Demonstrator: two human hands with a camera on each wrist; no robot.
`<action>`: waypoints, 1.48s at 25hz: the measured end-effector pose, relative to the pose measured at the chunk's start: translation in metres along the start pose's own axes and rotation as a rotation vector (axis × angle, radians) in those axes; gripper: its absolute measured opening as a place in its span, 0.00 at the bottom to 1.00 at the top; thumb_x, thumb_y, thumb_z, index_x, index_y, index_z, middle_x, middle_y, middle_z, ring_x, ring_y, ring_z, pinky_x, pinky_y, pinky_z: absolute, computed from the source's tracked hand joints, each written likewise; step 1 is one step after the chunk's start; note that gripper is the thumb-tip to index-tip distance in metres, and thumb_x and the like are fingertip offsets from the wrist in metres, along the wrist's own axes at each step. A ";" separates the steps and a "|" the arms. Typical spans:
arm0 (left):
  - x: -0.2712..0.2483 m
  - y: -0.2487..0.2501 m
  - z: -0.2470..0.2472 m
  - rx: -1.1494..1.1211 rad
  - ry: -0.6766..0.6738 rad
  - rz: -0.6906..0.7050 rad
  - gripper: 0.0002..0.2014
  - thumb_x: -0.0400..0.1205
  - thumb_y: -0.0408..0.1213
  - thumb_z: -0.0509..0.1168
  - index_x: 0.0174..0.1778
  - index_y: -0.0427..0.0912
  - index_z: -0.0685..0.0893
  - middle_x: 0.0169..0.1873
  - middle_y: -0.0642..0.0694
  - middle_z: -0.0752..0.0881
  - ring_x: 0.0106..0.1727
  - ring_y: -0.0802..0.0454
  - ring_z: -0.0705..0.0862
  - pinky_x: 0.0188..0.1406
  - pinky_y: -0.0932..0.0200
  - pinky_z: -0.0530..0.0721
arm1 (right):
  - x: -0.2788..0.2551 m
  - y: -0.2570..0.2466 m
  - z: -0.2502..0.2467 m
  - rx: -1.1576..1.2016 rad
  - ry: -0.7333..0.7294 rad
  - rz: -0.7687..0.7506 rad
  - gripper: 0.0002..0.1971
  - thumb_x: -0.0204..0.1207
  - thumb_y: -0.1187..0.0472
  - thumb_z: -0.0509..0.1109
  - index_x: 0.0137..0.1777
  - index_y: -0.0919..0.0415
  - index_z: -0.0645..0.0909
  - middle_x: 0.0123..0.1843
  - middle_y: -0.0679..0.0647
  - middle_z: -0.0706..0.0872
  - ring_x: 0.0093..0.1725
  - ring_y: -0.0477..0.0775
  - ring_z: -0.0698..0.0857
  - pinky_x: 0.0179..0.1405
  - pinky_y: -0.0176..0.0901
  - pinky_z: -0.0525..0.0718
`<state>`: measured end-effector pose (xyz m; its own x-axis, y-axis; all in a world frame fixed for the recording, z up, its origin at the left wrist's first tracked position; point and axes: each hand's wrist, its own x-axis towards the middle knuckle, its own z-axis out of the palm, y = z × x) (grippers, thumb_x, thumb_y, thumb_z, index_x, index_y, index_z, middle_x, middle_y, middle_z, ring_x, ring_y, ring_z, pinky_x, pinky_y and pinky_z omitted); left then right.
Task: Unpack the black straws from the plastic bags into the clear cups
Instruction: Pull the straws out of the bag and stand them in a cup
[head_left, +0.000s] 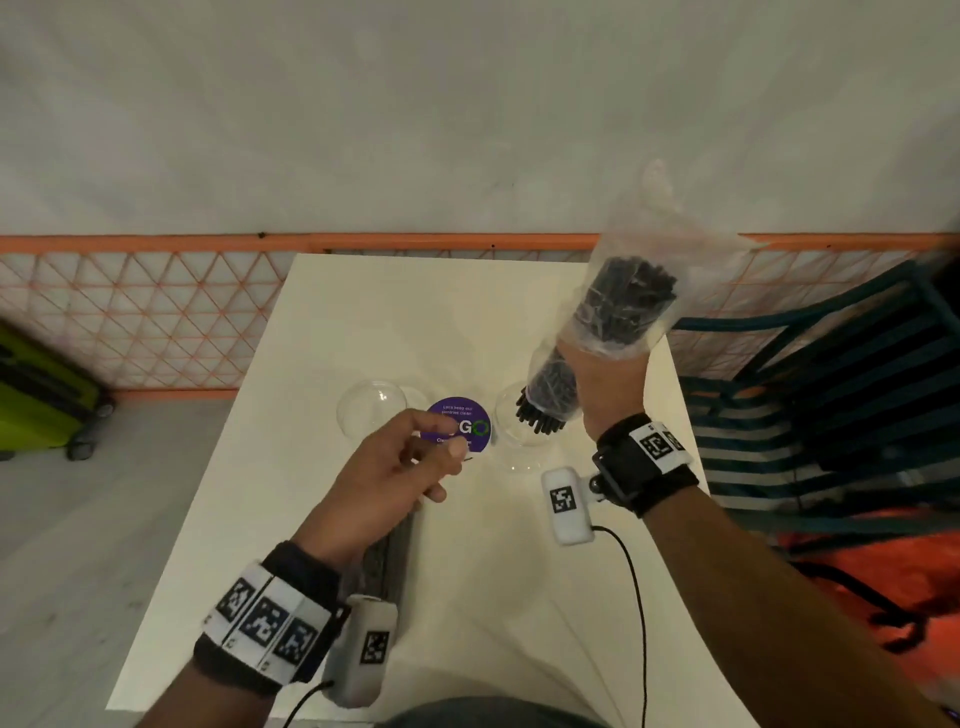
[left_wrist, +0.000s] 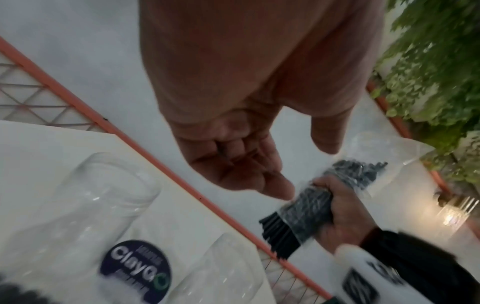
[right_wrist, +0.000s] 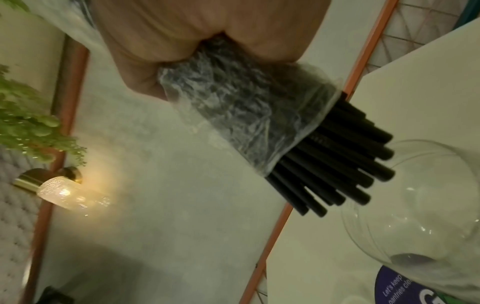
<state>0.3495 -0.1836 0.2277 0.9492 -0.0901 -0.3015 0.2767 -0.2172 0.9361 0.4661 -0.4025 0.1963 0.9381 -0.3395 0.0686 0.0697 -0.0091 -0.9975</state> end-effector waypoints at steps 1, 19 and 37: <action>-0.004 -0.014 0.001 0.038 -0.011 -0.023 0.22 0.67 0.65 0.70 0.52 0.58 0.86 0.42 0.45 0.92 0.34 0.54 0.87 0.40 0.48 0.82 | 0.006 0.005 0.005 0.046 0.018 0.030 0.19 0.70 0.72 0.76 0.58 0.68 0.76 0.45 0.47 0.82 0.36 0.27 0.83 0.37 0.21 0.81; -0.062 -0.136 -0.011 0.619 -0.154 -0.246 0.14 0.79 0.60 0.68 0.56 0.60 0.81 0.44 0.58 0.89 0.46 0.61 0.88 0.46 0.67 0.84 | 0.003 0.085 0.006 -0.249 -0.076 0.158 0.27 0.62 0.51 0.82 0.59 0.43 0.76 0.57 0.48 0.86 0.55 0.52 0.87 0.62 0.54 0.86; -0.054 -0.143 -0.027 0.509 -0.136 -0.186 0.08 0.81 0.51 0.71 0.52 0.54 0.83 0.40 0.50 0.91 0.35 0.57 0.90 0.33 0.66 0.86 | -0.047 -0.014 -0.076 -0.067 -0.127 -0.017 0.19 0.71 0.49 0.75 0.61 0.54 0.82 0.57 0.50 0.84 0.50 0.49 0.85 0.51 0.48 0.85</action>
<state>0.2626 -0.1217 0.1147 0.8539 -0.1226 -0.5058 0.2986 -0.6806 0.6690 0.3952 -0.4575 0.2062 0.9728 -0.2166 0.0825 0.0670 -0.0777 -0.9947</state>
